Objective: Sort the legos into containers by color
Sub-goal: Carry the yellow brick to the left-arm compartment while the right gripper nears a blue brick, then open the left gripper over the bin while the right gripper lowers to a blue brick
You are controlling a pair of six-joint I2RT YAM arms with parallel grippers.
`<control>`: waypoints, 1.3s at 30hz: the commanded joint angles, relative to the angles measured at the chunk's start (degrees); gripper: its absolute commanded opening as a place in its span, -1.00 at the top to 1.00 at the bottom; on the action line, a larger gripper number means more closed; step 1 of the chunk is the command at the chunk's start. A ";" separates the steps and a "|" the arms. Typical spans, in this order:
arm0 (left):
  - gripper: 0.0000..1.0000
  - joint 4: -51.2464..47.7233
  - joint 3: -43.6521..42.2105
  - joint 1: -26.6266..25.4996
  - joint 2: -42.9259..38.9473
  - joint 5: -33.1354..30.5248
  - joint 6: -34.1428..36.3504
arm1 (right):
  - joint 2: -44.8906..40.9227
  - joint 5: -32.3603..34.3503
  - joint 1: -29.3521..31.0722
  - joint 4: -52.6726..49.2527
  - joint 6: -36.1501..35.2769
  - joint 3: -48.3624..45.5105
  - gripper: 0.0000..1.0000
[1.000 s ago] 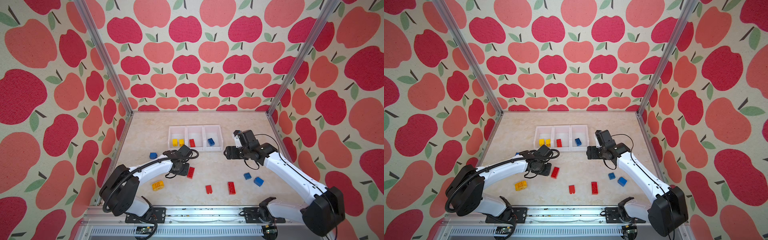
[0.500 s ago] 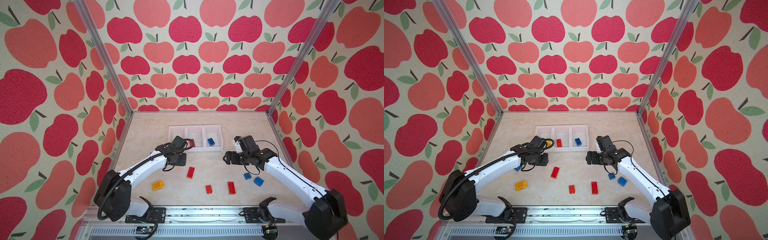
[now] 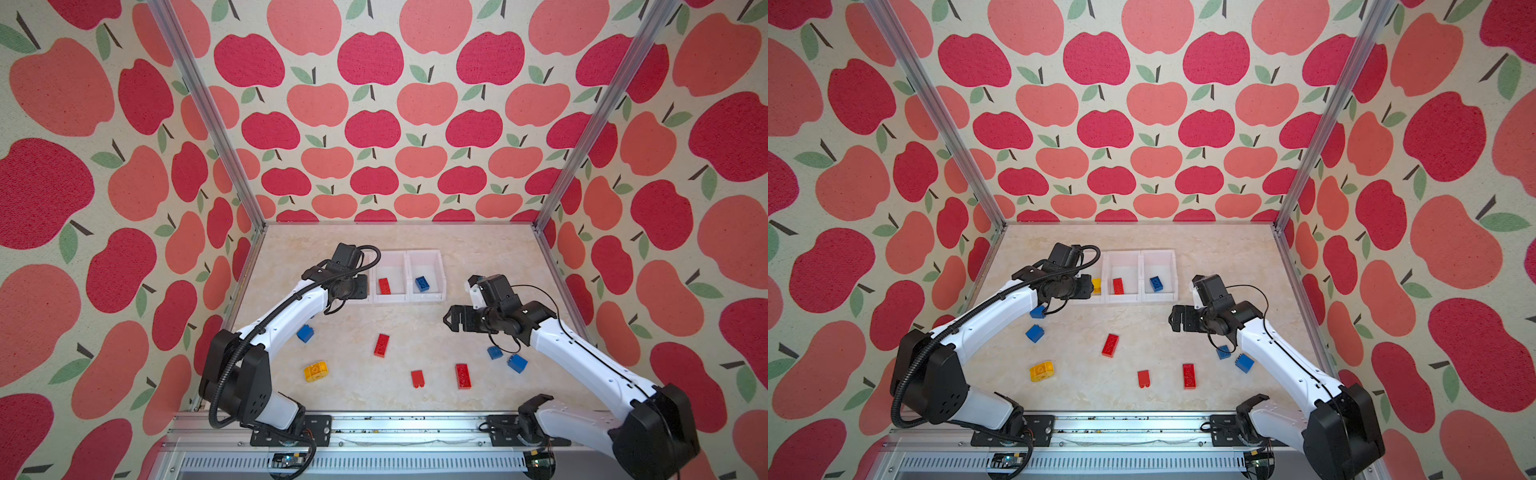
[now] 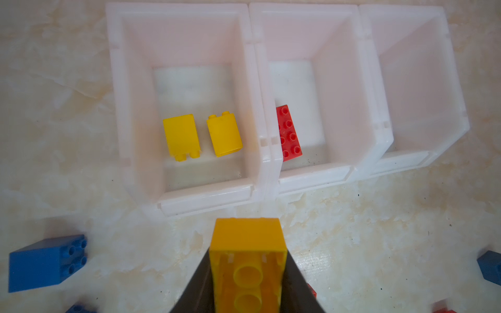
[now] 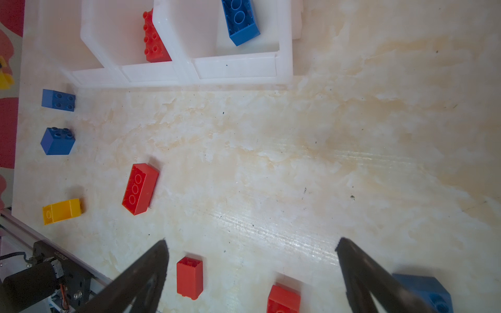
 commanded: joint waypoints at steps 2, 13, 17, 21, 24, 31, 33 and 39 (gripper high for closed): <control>0.51 2.32 5.93 2.15 5.44 -0.17 4.29 | -1.00 -0.59 -0.41 -0.66 0.15 -0.23 -0.99; 0.47 5.75 15.98 5.20 19.49 -1.16 9.05 | -2.01 -0.31 -0.38 -0.82 -0.03 -0.07 -0.99; 0.47 6.95 18.06 5.30 22.60 -1.74 9.60 | -2.19 -0.21 -0.37 -1.24 -0.21 0.08 -0.99; 0.46 7.60 19.61 5.33 24.95 -2.63 10.19 | -2.41 -0.10 -0.36 -1.41 -0.14 0.04 -0.99; 0.38 7.52 20.36 5.56 26.28 -3.07 10.48 | -2.63 0.07 -0.31 -1.55 -0.04 0.04 -0.99; -0.16 8.00 19.68 5.83 26.74 -3.69 10.22 | -2.80 1.32 -0.30 -3.06 0.12 0.39 -0.99; -0.20 8.36 19.08 5.90 26.37 -3.58 10.04 | -2.69 1.58 -0.38 -3.36 0.23 0.56 -0.99; -0.29 8.94 18.02 5.83 24.73 -2.66 9.54 | -2.15 3.31 -0.43 -4.95 0.37 1.21 -0.99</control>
